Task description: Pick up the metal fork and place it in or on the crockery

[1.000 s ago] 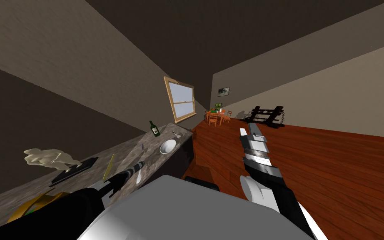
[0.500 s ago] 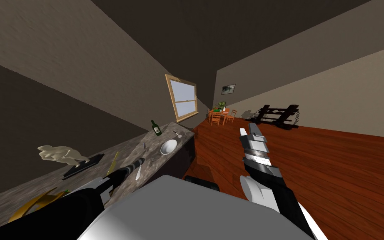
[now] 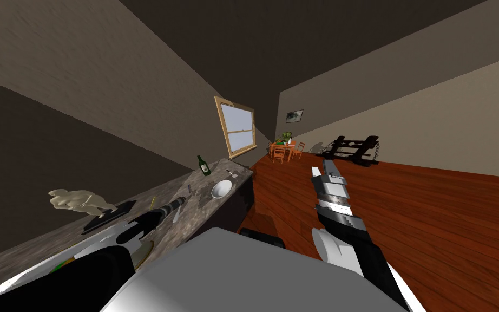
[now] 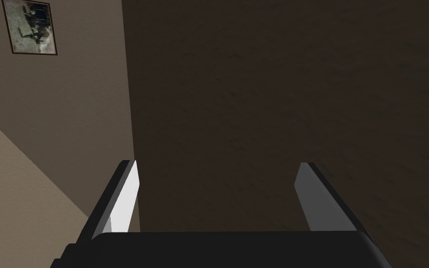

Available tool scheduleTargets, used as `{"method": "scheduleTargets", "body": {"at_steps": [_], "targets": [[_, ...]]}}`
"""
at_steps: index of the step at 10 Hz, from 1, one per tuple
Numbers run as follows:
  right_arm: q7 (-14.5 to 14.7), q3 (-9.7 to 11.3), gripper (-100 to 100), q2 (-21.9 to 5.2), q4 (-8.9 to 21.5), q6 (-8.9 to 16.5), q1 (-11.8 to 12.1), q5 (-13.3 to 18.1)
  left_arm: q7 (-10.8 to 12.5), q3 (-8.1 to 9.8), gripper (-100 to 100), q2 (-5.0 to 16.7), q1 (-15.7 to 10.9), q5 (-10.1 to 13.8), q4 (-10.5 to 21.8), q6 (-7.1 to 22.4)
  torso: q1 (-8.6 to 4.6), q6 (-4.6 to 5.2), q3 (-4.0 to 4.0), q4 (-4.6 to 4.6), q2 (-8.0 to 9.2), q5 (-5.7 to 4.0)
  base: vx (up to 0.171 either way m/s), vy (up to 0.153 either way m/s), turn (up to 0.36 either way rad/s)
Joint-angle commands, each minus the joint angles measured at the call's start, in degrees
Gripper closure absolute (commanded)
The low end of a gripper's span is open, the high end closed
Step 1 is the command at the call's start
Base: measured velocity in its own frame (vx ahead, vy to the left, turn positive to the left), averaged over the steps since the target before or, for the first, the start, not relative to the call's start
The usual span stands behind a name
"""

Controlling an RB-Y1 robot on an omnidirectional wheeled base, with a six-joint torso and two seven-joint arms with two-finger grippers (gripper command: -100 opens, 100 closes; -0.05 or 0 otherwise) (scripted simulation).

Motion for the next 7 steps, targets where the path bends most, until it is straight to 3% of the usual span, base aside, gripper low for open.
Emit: {"method": "scheduleTargets", "body": {"at_steps": [1, 7], "targets": [[0.0, 0.0, 0, 0.0, 0.0, 0.0, 0.0, 0.0, 0.66, 2.48, 100, 0.9, 0.61, 0.9, -0.62, -0.03, 0.0, 0.0, 0.0, 0.0, 0.0, 0.0, -0.057, 0.044, -0.064], [0.0, 0.0, 0, 0.0, 0.0, 0.0, 0.0, 0.0, 2.58, 9.53, 100, 3.33, 3.84, 3.73, -3.85, 0.76, -0.11, 0.0, -0.04, -0.01, -0.07, 0.02, -0.042, 0.028, -0.061]]}}
